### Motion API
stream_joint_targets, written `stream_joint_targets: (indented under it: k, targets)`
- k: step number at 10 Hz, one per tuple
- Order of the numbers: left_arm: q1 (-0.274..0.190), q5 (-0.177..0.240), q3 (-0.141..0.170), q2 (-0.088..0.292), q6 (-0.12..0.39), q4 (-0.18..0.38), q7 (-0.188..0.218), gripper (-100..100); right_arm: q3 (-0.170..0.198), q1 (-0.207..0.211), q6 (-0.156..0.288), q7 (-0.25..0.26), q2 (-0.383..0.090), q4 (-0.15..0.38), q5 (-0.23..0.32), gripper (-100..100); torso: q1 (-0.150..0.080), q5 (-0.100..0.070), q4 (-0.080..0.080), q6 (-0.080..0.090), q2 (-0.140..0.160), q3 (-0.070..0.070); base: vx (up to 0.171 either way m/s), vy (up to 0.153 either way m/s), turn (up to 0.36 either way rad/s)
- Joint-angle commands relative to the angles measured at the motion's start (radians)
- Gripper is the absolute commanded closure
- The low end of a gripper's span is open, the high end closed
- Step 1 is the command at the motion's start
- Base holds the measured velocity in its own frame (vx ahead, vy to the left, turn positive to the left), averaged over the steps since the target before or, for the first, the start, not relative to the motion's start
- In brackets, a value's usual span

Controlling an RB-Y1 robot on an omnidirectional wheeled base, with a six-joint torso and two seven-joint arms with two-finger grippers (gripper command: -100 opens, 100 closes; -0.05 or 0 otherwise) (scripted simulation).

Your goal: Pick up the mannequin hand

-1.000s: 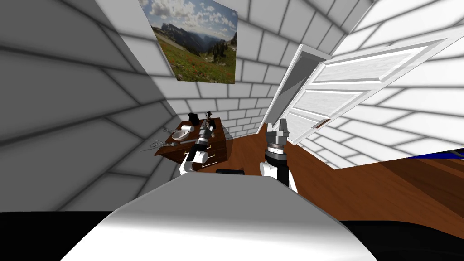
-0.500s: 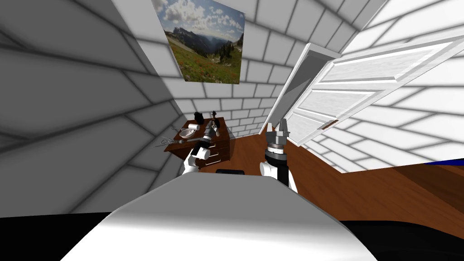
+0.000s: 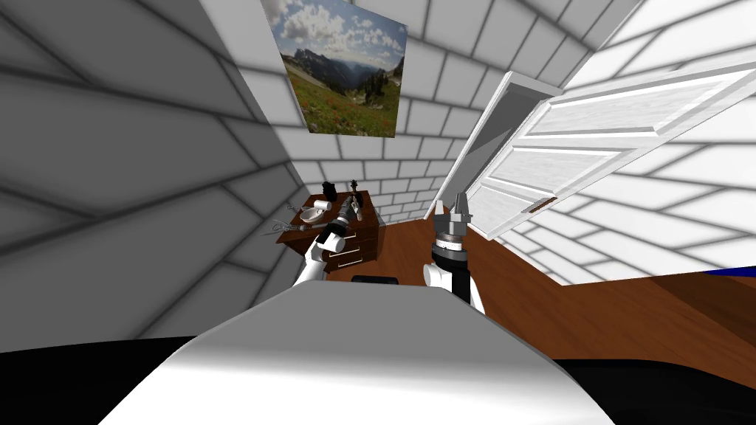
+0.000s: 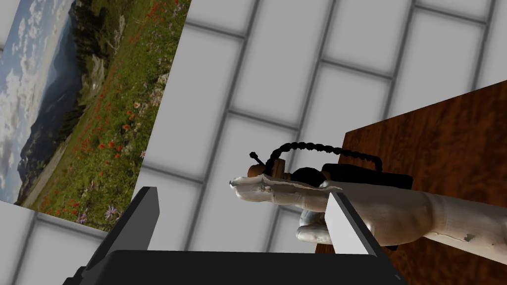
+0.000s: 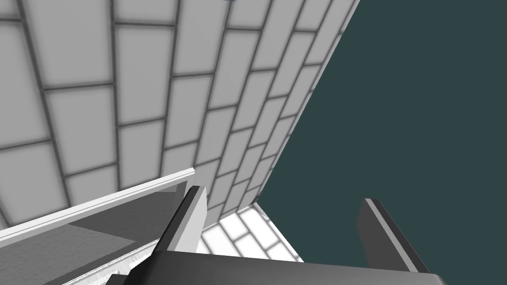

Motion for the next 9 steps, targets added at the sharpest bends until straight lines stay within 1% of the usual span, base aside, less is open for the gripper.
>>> stream_joint_targets:
  k: [1, 2, 3, 4, 5, 9]
  targets:
    - [-0.028, 0.014, -0.01, 0.008, 0.033, 0.03, 0.002, -100, 0.0, 0.0, 0.0, 0.0, 0.0, 0.0, 0.0, 0, 0.0, 0.0, 0.0, 0.0, 0.0, 0.0, -0.055, 0.117, 0.079]
    - [-0.071, 0.046, -0.024, 0.025, 0.069, 0.076, 0.008, -100, 0.0, 0.0, 0.0, 0.0, 0.0, 0.0, 0.0, 0, 0.003, 0.001, 0.0, 0.0, 0.002, 0.001, -0.036, 0.124, 0.027]
    - [-0.083, 0.046, -0.024, 0.025, 0.09, 0.077, 0.008, -100, 0.0, 0.0, 0.0, 0.0, 0.0, 0.0, 0.0, 0, 0.004, 0.001, 0.0, 0.0, 0.001, 0.001, 0.022, 0.01, 0.0]
    - [-0.118, 0.08, -0.038, 0.042, 0.12, 0.118, 0.013, -100, 0.0, 0.0, 0.0, 0.0, 0.0, 0.0, 0.0, 0, -0.002, 0.0, 0.0, 0.0, -0.002, -0.001, 0.022, 0.01, 0.064]
    - [-0.14, 0.08, -0.038, 0.042, 0.149, 0.124, 0.013, -100, 0.0, 0.0, 0.0, 0.0, 0.0, 0.0, 0.0, 0, -0.003, -0.001, -0.001, 0.0, -0.003, -0.001, 0.0, 0.0, 0.0]
    - [-0.14, 0.08, -0.038, 0.042, 0.149, 0.124, 0.013, -100, 0.0, 0.0, 0.0, 0.0, 0.0, 0.0, 0.0, 0, -0.004, -0.001, 0.0, 0.0, -0.002, -0.001, 0.003, 0.001, 0.011]
